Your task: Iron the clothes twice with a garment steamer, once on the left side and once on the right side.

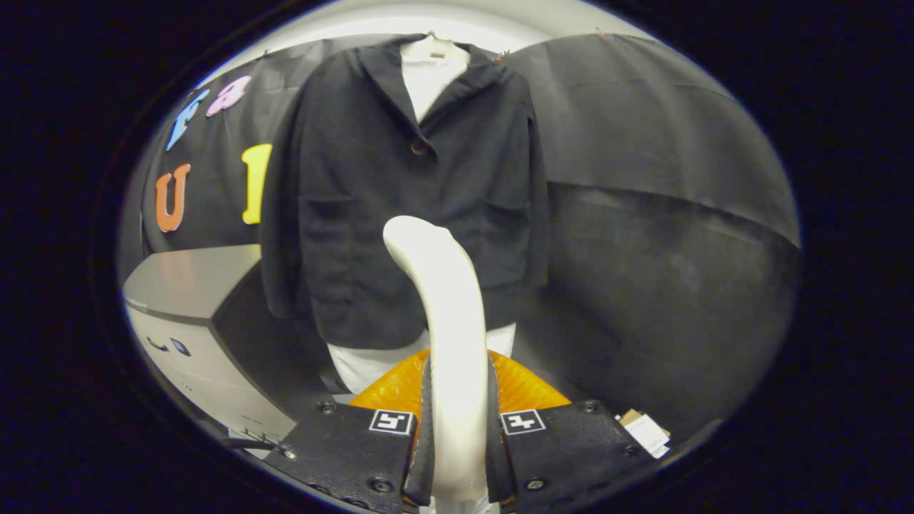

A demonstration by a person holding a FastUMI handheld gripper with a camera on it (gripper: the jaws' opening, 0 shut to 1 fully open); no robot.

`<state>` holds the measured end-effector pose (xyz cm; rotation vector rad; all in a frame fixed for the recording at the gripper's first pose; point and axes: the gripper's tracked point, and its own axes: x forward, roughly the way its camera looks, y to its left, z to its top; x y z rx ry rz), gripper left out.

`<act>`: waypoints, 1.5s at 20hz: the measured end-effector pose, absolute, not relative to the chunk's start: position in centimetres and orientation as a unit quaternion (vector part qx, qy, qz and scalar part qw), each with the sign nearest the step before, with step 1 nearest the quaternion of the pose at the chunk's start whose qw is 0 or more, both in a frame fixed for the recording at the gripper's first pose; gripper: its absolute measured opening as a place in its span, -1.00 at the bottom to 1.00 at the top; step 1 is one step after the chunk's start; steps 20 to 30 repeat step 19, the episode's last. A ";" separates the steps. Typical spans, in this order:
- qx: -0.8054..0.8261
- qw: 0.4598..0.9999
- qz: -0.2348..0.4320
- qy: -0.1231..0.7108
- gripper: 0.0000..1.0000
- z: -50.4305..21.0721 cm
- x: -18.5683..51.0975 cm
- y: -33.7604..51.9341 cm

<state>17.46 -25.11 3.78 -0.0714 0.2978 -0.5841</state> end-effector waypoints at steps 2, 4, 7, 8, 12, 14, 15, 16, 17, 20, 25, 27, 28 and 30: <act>-0.049 0.952 -0.274 0.125 -0.37 5.0 18.1 -24.5; -0.053 0.957 -0.263 0.111 -0.37 5.7 18.1 -24.0; -0.047 0.962 -0.252 0.092 -0.37 7.0 17.9 -23.1; -0.045 0.964 -0.250 0.084 -0.37 7.6 17.7 -22.7; -0.032 0.971 -0.233 0.051 -0.37 11.5 14.5 -19.4; -0.031 0.973 -0.224 0.033 -0.37 13.1 13.1 -18.0; -0.034 0.974 -0.221 0.025 -0.37 13.8 12.3 -17.2; -0.037 0.975 -0.219 0.018 -0.37 14.3 11.6 -16.4; -0.042 0.975 -0.219 0.010 -0.37 15.0 11.0 -15.1; -0.053 0.974 -0.220 -0.009 -0.37 16.4 10.0 -13.0; -0.053 0.974 -0.220 -0.009 -0.37 16.4 10.0 -13.0; -0.053 0.974 -0.220 -0.009 -0.37 16.4 10.0 -13.0; -0.053 0.974 -0.220 -0.009 -0.37 16.4 10.0 -13.0; -0.053 0.974 -0.220 -0.009 -0.37 16.4 10.0 -13.0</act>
